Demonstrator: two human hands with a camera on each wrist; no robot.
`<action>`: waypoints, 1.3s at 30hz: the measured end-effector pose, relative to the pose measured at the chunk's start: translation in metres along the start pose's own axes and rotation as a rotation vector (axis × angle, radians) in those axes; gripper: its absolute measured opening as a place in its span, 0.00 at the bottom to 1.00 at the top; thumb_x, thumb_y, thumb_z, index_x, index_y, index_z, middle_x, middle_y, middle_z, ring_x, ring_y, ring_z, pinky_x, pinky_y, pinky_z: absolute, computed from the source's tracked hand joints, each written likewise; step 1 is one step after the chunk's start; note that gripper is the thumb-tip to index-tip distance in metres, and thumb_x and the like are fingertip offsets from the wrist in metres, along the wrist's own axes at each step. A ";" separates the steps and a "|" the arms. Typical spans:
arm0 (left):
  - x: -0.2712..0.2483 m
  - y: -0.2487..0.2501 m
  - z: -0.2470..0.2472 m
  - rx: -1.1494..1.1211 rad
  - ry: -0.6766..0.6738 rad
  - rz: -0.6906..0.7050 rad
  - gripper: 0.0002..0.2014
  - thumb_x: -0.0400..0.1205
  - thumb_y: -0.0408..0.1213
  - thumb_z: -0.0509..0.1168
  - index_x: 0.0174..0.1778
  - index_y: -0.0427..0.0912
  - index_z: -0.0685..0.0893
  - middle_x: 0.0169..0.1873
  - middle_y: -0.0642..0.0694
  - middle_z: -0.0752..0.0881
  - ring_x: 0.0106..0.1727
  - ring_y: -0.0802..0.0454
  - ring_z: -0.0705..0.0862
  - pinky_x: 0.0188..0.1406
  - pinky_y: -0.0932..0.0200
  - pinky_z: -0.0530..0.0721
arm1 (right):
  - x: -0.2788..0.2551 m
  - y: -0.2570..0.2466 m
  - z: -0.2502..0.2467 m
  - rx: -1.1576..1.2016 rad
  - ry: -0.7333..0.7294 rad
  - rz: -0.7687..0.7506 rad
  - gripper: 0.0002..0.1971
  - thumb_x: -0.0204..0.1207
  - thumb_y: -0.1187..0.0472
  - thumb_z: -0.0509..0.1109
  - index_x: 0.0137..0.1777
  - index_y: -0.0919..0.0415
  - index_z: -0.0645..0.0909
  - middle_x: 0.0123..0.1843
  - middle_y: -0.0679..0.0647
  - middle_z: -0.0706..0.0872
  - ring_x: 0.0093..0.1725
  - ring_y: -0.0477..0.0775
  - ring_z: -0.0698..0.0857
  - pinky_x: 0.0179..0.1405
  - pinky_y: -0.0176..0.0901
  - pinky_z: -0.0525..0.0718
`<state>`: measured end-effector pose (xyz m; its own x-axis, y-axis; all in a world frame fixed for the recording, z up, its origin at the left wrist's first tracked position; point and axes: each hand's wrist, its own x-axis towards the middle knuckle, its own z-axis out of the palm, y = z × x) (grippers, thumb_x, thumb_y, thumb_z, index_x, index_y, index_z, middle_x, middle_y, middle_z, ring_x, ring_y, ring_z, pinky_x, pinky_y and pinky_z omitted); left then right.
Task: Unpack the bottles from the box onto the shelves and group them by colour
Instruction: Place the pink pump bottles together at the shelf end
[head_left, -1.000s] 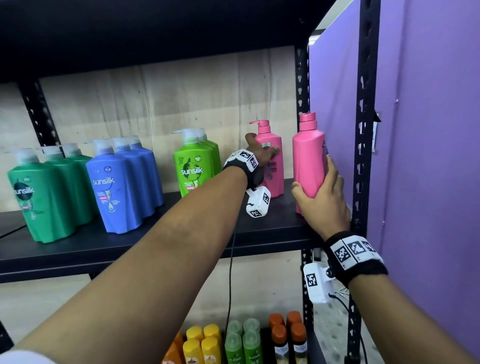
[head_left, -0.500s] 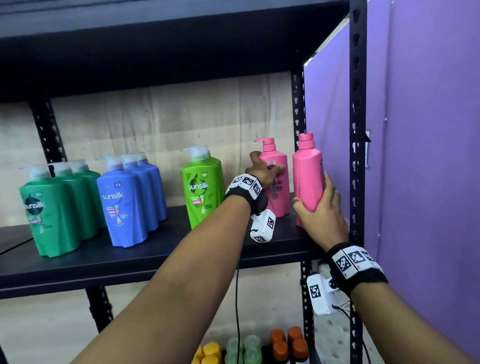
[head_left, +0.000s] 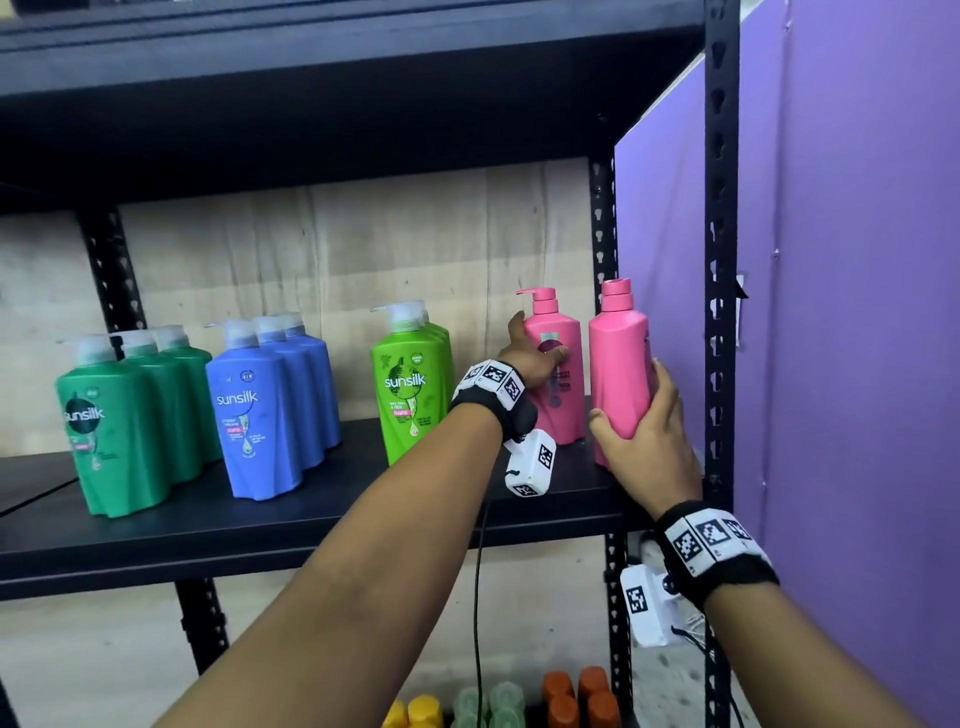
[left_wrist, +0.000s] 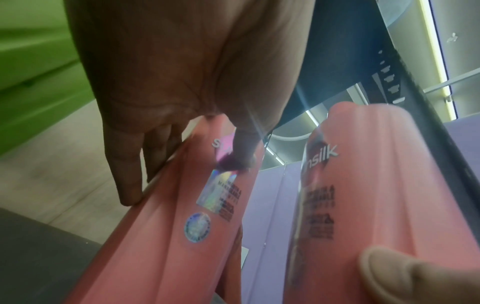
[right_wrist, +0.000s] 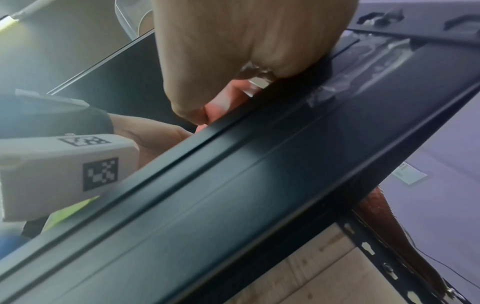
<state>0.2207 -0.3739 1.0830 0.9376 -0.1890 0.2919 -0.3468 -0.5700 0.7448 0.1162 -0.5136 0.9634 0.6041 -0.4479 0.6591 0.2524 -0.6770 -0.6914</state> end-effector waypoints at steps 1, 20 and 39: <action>-0.003 0.001 -0.003 0.007 -0.021 -0.003 0.49 0.85 0.49 0.69 0.89 0.47 0.38 0.82 0.38 0.71 0.77 0.38 0.77 0.75 0.51 0.75 | 0.000 0.000 0.000 0.009 0.001 -0.001 0.47 0.71 0.37 0.72 0.84 0.41 0.48 0.81 0.58 0.69 0.62 0.71 0.86 0.53 0.61 0.82; -0.075 -0.045 0.009 -0.168 -0.101 -0.144 0.26 0.85 0.48 0.69 0.76 0.41 0.75 0.52 0.52 0.82 0.58 0.48 0.82 0.60 0.45 0.89 | 0.014 0.001 -0.013 0.204 -0.262 0.029 0.36 0.72 0.42 0.75 0.77 0.43 0.64 0.62 0.43 0.82 0.58 0.48 0.84 0.53 0.44 0.80; -0.093 -0.067 0.026 -0.242 -0.058 0.087 0.32 0.83 0.49 0.67 0.85 0.54 0.68 0.74 0.55 0.81 0.72 0.57 0.80 0.73 0.61 0.75 | 0.036 -0.012 0.007 0.345 -0.449 0.120 0.29 0.73 0.45 0.67 0.76 0.41 0.72 0.65 0.42 0.86 0.60 0.40 0.85 0.56 0.40 0.82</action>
<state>0.1577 -0.3387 0.9901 0.9014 -0.2785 0.3314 -0.4156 -0.3427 0.8425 0.1403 -0.5182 0.9935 0.8865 -0.1669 0.4317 0.3485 -0.3731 -0.8599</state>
